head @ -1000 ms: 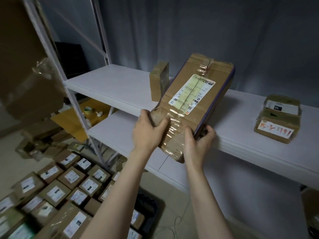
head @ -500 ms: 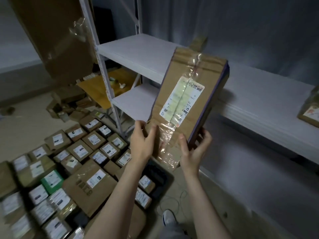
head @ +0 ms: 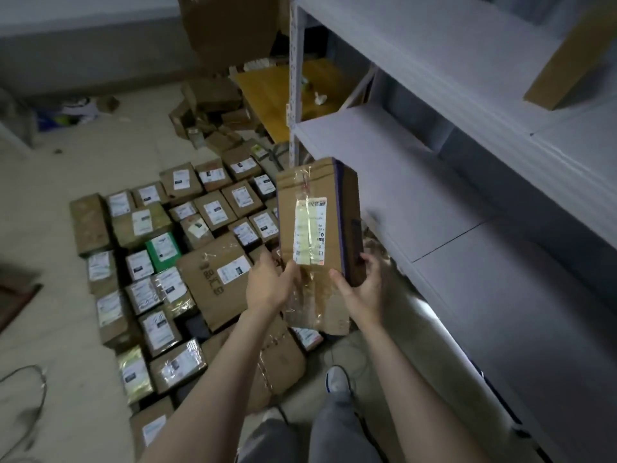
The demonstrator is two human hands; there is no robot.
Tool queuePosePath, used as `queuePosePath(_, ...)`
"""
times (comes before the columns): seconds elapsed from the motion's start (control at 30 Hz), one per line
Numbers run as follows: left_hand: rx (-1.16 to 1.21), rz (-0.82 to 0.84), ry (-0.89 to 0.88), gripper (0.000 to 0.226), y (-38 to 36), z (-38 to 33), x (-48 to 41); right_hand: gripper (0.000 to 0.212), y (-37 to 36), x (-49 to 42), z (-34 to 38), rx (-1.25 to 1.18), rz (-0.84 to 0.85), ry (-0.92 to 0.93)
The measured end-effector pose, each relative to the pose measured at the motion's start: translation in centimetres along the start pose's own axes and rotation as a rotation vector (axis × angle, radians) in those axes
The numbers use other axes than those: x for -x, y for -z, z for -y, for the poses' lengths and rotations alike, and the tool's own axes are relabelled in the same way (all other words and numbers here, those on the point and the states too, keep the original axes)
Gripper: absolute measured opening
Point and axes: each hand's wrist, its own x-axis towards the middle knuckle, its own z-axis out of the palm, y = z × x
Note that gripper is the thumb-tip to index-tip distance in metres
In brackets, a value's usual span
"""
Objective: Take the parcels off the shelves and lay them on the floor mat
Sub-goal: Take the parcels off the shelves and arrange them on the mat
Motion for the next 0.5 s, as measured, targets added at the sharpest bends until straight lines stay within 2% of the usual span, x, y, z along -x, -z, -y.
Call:
queuePosePath(0.23, -0.247, 0.241, -0.118, 0.047, -6.0, 3.6, -3.0, 0.069, -0.2, -5.3, -11.6, 0.133, 0.063, -0.35)
queuePosePath(0.5, -0.292, 0.349, -0.032, 0.044, -14.8, 6.2, -7.7, 0.077, 0.9, -11.0, -22.1, 0.225, -0.005, -0.525)
